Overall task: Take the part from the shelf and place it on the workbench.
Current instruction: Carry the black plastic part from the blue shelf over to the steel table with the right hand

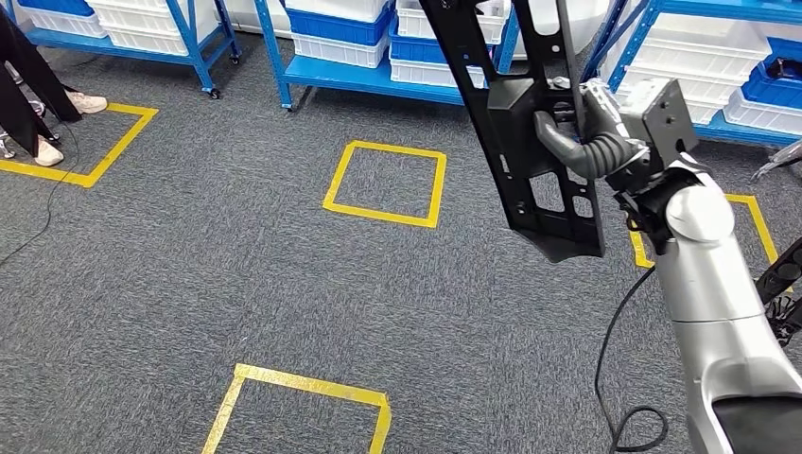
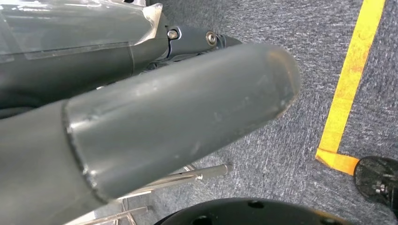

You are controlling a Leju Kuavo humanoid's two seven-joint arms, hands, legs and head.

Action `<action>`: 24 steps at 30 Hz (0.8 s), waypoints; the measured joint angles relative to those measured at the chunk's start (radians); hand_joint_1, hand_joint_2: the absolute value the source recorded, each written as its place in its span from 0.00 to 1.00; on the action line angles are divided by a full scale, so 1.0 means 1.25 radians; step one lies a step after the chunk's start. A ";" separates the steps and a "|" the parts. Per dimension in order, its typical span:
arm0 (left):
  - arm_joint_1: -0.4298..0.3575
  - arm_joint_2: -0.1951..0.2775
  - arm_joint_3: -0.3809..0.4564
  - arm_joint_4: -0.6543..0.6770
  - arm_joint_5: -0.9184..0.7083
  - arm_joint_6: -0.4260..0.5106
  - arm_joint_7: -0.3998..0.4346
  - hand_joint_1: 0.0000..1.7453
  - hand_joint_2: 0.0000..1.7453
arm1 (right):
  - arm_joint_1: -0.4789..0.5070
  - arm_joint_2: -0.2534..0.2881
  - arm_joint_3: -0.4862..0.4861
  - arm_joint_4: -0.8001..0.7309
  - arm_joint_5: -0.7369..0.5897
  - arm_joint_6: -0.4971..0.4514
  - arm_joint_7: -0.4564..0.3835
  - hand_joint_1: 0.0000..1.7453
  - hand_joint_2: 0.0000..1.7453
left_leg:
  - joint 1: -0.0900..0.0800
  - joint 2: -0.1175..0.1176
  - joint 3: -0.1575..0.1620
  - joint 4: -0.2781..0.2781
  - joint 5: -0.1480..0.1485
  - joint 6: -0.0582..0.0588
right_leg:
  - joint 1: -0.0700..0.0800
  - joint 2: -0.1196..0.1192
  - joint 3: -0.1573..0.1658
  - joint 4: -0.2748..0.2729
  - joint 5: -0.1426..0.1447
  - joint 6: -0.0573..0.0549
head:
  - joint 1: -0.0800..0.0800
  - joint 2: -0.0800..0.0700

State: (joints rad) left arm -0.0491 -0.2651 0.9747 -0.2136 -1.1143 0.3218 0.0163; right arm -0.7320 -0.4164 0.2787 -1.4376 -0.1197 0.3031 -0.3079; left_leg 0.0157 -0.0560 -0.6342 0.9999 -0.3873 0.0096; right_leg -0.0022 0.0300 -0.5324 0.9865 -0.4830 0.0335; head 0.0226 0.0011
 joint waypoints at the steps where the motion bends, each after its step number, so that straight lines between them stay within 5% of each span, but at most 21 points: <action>1: 0.000 0.000 0.000 0.000 -0.003 -0.003 0.001 0.00 0.00 | 0.004 -0.010 -0.001 -0.006 -0.002 0.000 0.001 1.00 1.00 | -0.001 0.000 -0.001 0.000 0.000 0.001 | -0.001 0.000 0.000 0.000 0.000 0.001 | 0.000 0.000; 9: 0.000 0.000 0.000 0.000 -0.017 -0.009 0.006 0.00 0.00 | 0.022 -0.059 -0.004 -0.034 0.001 -0.002 0.005 1.00 1.00 | -0.005 0.001 -0.008 0.000 0.005 0.007 | -0.006 0.000 -0.002 0.000 0.005 0.007 | 0.000 0.000; 21: 0.000 0.000 0.000 0.000 -0.017 -0.009 0.006 0.00 0.00 | 0.025 -0.070 -0.004 -0.042 0.002 -0.002 0.006 1.00 1.00 | -0.005 0.001 -0.008 0.000 0.006 0.008 | -0.006 0.000 -0.003 0.000 0.005 0.008 | 0.000 0.000; 24: 0.000 0.001 0.000 0.000 -0.018 -0.009 0.010 0.00 0.00 | 0.025 -0.071 -0.003 -0.043 0.005 -0.003 0.007 1.00 1.00 | -0.008 0.001 -0.010 0.004 0.003 0.015 | -0.012 0.001 -0.002 -0.005 0.008 0.013 | -0.001 0.000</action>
State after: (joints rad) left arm -0.0493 -0.2636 0.9746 -0.2136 -1.1363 0.3111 0.0284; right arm -0.7011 -0.5047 0.2746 -1.4914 -0.1131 0.2995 -0.2997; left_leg 0.0061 -0.0553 -0.6472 1.0048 -0.3834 0.0288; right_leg -0.0169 0.0310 -0.5352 0.9807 -0.4732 0.0496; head 0.0216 0.0011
